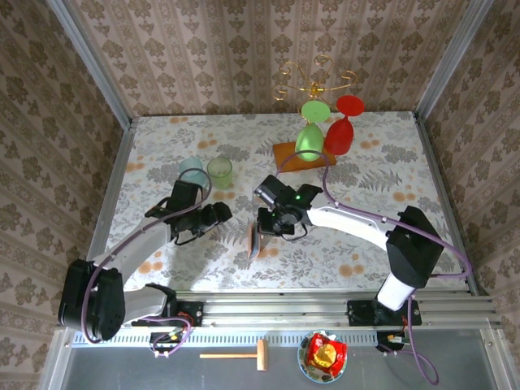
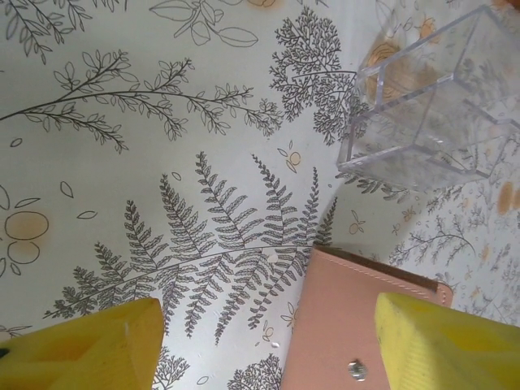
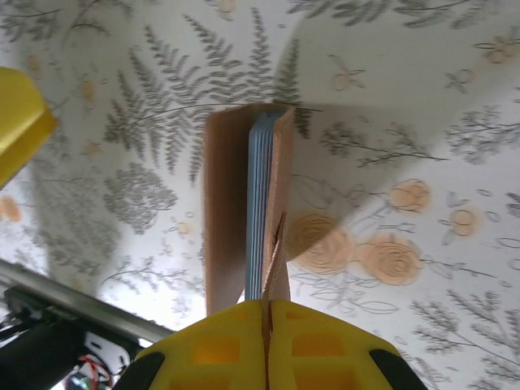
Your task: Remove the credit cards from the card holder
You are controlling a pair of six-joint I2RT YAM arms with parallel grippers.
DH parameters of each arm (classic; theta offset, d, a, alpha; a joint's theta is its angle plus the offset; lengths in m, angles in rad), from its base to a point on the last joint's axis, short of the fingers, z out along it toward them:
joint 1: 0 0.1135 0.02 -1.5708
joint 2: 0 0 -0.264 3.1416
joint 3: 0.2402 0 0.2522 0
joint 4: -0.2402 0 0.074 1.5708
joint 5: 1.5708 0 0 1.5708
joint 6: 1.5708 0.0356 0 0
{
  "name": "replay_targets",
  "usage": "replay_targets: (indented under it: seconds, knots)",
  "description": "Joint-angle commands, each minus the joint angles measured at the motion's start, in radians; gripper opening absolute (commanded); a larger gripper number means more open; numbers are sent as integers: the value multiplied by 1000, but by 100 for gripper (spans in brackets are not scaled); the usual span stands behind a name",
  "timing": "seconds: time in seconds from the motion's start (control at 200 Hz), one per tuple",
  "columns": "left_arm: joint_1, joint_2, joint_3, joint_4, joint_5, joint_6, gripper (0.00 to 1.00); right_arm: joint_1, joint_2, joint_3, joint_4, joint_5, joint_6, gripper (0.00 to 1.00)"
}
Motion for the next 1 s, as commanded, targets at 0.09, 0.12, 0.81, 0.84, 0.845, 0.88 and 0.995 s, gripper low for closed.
replay_targets:
  seconds: [0.09, 0.12, 0.81, 0.84, 0.845, 0.88, 0.995]
  knots:
    - [35, -42, -36, -34, 27, 37, 70, 19, 65, 71, 40, -39, 27, 0]
    - [38, -44, -39, -35, 28, 39, 70, 21, 69, 72, 43, -40, 28, 0]
    - [26, -15, -14, 3, 53, 34, 70, 18, 9, 64, 113, -52, 12, 0]
    - [24, -15, -14, 2, 52, 32, 70, 19, 8, 64, 117, -55, 12, 0]
    - [25, -15, -14, 3, 52, 32, 70, 18, 7, 63, 117, -56, 12, 0]
    - [23, -17, -14, 3, 51, 31, 70, 18, 7, 65, 118, -59, 12, 0]
    - [19, -21, -16, 0, 45, 28, 70, 19, 3, 65, 121, -57, 6, 0]
